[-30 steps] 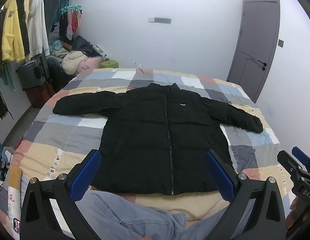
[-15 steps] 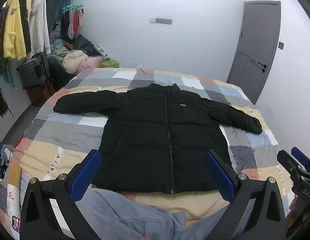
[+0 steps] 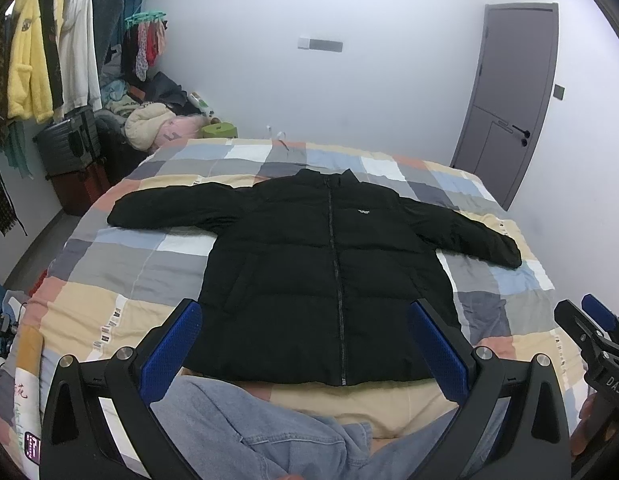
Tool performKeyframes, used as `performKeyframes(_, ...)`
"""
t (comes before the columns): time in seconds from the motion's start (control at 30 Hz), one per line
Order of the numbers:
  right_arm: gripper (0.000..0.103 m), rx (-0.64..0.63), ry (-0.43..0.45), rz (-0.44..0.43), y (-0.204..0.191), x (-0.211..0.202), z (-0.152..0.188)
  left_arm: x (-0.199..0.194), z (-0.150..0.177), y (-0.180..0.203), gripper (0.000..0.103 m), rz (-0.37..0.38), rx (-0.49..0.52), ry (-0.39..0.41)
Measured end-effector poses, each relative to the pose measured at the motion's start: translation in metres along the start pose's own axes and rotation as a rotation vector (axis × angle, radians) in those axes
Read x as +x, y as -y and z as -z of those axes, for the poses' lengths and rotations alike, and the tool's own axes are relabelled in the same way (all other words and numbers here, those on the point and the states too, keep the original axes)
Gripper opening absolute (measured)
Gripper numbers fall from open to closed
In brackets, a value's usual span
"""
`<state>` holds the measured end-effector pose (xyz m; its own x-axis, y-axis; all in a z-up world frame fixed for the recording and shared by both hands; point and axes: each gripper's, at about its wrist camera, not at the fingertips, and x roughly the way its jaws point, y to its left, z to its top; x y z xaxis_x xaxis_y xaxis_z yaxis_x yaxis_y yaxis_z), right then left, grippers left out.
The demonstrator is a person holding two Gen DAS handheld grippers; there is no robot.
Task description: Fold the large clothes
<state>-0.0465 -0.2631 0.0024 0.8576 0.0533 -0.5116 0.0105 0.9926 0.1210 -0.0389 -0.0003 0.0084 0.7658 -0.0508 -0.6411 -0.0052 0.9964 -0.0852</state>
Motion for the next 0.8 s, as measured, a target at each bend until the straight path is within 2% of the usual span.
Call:
performKeyframes(0.47,0.103,0.007,-0.003,0.003,0.004,0.000,0.003,0.004,0.002,0.003,0.103,0.005,0.000,-0.013)
performKeyframes(0.8,0.103,0.006,0.001,0.014,0.011,0.009,-0.004,0.024,-0.005,0.009,0.103,0.017,0.003,-0.026)
